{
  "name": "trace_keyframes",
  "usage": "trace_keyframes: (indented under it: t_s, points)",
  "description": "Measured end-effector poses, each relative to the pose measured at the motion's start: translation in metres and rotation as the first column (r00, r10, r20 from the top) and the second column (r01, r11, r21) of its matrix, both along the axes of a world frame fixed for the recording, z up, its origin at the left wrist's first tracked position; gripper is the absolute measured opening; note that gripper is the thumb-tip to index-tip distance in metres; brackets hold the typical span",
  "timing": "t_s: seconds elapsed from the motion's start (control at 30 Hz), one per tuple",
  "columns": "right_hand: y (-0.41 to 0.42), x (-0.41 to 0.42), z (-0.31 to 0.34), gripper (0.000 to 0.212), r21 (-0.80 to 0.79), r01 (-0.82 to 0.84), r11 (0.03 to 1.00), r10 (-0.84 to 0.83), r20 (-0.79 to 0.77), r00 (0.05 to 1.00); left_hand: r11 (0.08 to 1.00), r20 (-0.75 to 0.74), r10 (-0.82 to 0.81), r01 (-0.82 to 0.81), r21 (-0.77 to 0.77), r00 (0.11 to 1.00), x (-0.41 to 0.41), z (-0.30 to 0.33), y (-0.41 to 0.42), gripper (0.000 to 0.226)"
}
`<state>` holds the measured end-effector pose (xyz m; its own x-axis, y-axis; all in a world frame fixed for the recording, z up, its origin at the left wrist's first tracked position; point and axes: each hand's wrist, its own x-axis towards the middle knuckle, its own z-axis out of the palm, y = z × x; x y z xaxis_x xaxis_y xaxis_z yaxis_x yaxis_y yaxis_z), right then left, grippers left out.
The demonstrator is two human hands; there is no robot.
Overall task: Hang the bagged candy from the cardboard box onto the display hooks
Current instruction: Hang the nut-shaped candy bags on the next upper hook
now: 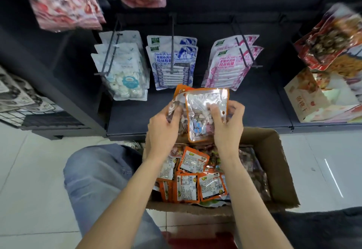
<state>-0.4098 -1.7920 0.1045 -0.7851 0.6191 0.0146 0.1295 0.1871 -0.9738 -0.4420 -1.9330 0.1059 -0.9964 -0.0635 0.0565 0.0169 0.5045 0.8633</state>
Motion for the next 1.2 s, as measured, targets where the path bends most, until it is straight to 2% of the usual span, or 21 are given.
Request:
trace_keyframes:
  t_s: [0.1, 0.27, 0.4, 0.47, 0.53, 0.63, 0.7, 0.77, 0.87, 0.93, 1.03, 1.1, 1.13, 1.2]
  points:
    - [-0.006, -0.008, 0.007, 0.032, -0.003, 0.023, 1.0, -0.023, -0.017, 1.0, 0.999, -0.031, 0.028, -0.027, 0.029, 0.999, -0.005, 0.011, -0.011, 0.021]
    - [0.007, -0.014, 0.011, 0.028, 0.084, -0.009, 0.996, 0.007, 0.022, 1.0, 0.997, -0.01, 0.08, -0.079, 0.02, 0.997, -0.011, 0.016, -0.036, 0.02]
    - [0.023, -0.011, 0.019, 0.021, 0.075, -0.028, 0.997, 0.028, 0.002, 1.0, 0.995, -0.03, 0.103, -0.103, 0.003, 0.994, -0.015, 0.019, -0.052, 0.03]
    - [0.029, -0.008, 0.028, 0.017, 0.086, -0.077, 0.993, 0.08, -0.029, 0.996, 0.995, -0.044, 0.092, -0.093, -0.031, 0.995, -0.015, 0.023, -0.058, 0.036]
    - [0.031, -0.005, 0.041, 0.016, 0.18, -0.18, 0.967, 0.197, -0.081, 0.977, 0.993, -0.054, 0.052, -0.057, -0.1, 0.997, -0.013, 0.03, -0.062, 0.035]
    - [0.021, -0.014, 0.075, 0.02, 0.426, -0.356, 0.832, 0.43, -0.087, 0.899, 0.977, -0.083, -0.006, -0.012, -0.214, 0.997, -0.012, 0.04, -0.064, 0.031]
    - [0.008, -0.031, 0.092, 0.023, 0.672, -0.383, 0.634, 0.546, -0.039, 0.837, 0.98, -0.076, -0.024, 0.009, -0.197, 0.997, -0.014, 0.05, -0.063, 0.03]
    - [-0.003, -0.05, 0.101, 0.03, 0.82, -0.342, 0.458, 0.584, 0.013, 0.812, 0.997, -0.053, -0.017, 0.013, -0.082, 0.998, -0.018, 0.06, -0.063, 0.024]
    - [-0.011, -0.072, 0.109, 0.033, 0.859, -0.309, 0.407, 0.593, 0.008, 0.805, 0.994, -0.028, 0.031, -0.028, 0.108, 0.999, -0.026, 0.078, -0.063, 0.026]
    - [-0.018, -0.086, 0.12, 0.035, 0.904, -0.228, 0.362, 0.582, -0.028, 0.812, 0.981, -0.021, 0.073, -0.068, 0.184, 0.997, -0.033, 0.092, -0.062, 0.024]
    - [-0.031, -0.107, 0.143, 0.042, 0.911, -0.151, 0.383, 0.566, -0.103, 0.818, 0.979, -0.078, 0.118, -0.103, 0.175, 0.99, -0.044, 0.11, -0.063, 0.03]
    - [-0.039, -0.119, 0.156, 0.055, 0.903, -0.115, 0.413, 0.513, -0.127, 0.849, 0.972, -0.122, 0.165, -0.14, 0.19, 0.979, -0.052, 0.119, -0.066, 0.034]
    - [-0.043, -0.123, 0.161, 0.066, 0.886, -0.1, 0.454, 0.448, -0.129, 0.885, 0.964, -0.144, 0.193, -0.161, 0.211, 0.971, -0.056, 0.124, -0.068, 0.033]
    - [-0.05, -0.129, 0.175, 0.088, 0.794, -0.102, 0.599, 0.297, -0.101, 0.95, 0.95, -0.196, 0.25, -0.201, 0.24, 0.948, -0.063, 0.135, -0.07, 0.032]
